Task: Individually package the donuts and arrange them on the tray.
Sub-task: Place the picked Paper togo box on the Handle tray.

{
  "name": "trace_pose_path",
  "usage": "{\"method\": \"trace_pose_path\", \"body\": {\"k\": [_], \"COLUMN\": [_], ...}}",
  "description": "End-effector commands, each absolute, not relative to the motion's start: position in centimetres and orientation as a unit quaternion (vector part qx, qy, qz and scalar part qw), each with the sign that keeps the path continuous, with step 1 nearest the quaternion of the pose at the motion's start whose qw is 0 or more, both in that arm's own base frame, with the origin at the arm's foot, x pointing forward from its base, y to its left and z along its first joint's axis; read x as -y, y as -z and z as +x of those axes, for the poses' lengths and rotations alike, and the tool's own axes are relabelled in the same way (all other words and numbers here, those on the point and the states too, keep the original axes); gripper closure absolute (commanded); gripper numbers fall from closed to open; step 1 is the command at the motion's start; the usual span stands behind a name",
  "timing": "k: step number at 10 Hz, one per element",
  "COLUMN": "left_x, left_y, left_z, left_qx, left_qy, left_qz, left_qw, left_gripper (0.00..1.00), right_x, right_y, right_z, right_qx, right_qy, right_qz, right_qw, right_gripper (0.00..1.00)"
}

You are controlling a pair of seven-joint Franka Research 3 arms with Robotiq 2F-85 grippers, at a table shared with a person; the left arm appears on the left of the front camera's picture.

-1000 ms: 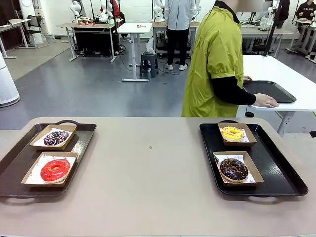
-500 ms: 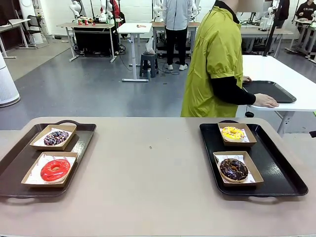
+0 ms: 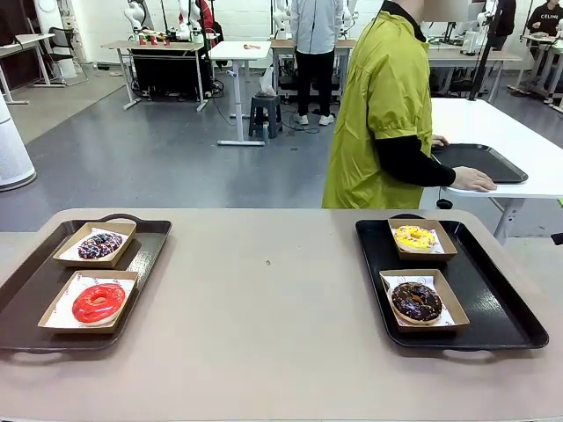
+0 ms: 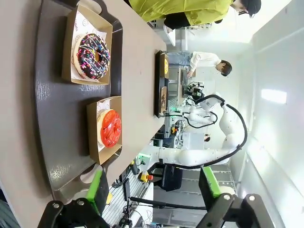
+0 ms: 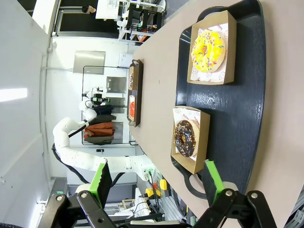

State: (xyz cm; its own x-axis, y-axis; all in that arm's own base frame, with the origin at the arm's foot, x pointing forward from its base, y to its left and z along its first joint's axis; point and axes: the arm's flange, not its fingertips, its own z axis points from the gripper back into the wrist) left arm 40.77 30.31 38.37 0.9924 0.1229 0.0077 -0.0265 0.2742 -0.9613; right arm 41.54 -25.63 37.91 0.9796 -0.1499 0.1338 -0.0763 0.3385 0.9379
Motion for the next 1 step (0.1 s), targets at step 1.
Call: {"method": "trace_pose_path", "body": {"k": [1], "left_x": [-30.25], "left_y": [-38.61], "left_z": [40.46], "left_qx": [0.040], "left_qy": [-0.048], "left_qz": [-0.593], "left_qw": [0.803], "left_gripper": [0.00], "right_x": [25.55], "right_y": [-37.95], "right_z": [41.29], "right_qx": [0.093], "right_qy": [0.020], "right_qz": [0.572], "right_qw": [0.815], "right_gripper": [0.00]}}
